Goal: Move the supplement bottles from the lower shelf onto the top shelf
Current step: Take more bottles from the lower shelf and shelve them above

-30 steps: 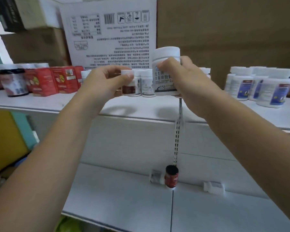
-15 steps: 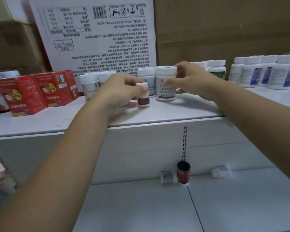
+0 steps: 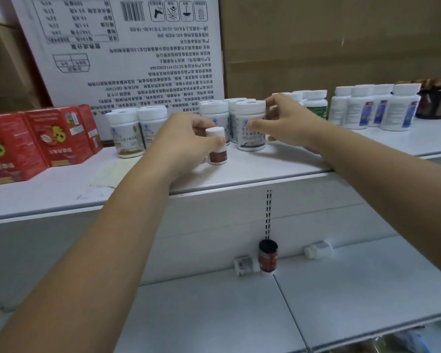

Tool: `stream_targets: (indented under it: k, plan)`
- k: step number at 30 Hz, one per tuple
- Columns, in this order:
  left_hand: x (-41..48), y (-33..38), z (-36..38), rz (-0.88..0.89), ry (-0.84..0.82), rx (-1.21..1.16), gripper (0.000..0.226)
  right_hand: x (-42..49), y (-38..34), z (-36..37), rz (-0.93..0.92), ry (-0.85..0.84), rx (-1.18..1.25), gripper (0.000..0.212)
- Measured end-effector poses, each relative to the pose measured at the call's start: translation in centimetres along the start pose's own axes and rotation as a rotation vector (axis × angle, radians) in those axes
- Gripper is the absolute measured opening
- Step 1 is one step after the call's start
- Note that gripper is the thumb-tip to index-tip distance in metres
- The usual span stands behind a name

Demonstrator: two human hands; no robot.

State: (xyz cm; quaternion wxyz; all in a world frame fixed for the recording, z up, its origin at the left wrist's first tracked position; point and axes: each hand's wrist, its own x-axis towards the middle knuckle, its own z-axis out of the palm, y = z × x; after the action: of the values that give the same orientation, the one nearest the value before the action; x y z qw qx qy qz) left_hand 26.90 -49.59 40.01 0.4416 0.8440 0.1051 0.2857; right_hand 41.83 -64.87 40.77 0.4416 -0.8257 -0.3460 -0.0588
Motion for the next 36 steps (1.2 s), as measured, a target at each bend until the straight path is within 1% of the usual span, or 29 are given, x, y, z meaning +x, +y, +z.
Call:
stream_targets:
  k: [3,4,8,9,11,15,21,25,30,36]
  plan:
    - [-0.2,0.8,0.2,-0.011,-0.010,-0.039,0.016,-0.8,-0.3,-1.5,-0.004,0.060,-0.097,0.048]
    - [-0.2,1.2,0.5,-0.003,-0.011,-0.025,0.016,-1.3,-0.4,-2.1,-0.020,0.050,-0.149,0.046]
    - [-0.1,4.1,2.8,0.038,-0.063,0.023,0.014,-4.0,0.1,-5.0,-0.072,-0.186,-0.372,0.032]
    - [0.0,4.9,3.8,0.051,-0.077,0.021,0.013,-4.8,0.6,-5.7,-0.067,-0.228,-0.388,0.031]
    - [0.1,6.7,6.3,0.080,-0.100,0.014,0.012,-6.4,2.0,-7.5,-0.054,-0.253,-0.406,0.034]
    - [0.1,10.6,12.9,0.132,-0.177,-0.018,0.017,-9.2,5.7,-13.1,-0.014,-0.215,-0.443,0.041]
    - [-0.9,18.3,25.0,0.200,-0.284,-0.087,0.015,-14.3,13.5,-24.5,0.066,-0.108,-0.524,0.046]
    - [-2.1,23.6,33.9,0.252,-0.344,-0.099,0.010,-17.2,19.0,-31.9,0.142,-0.109,-0.592,0.047]
    - [-1.8,28.7,43.7,0.279,-0.449,-0.100,0.016,-19.7,24.8,-40.2,0.241,-0.062,-0.586,0.045]
    - [1.3,33.6,54.3,0.300,-0.483,-0.089,0.023,-19.3,32.6,-48.2,0.283,0.015,-0.606,0.043]
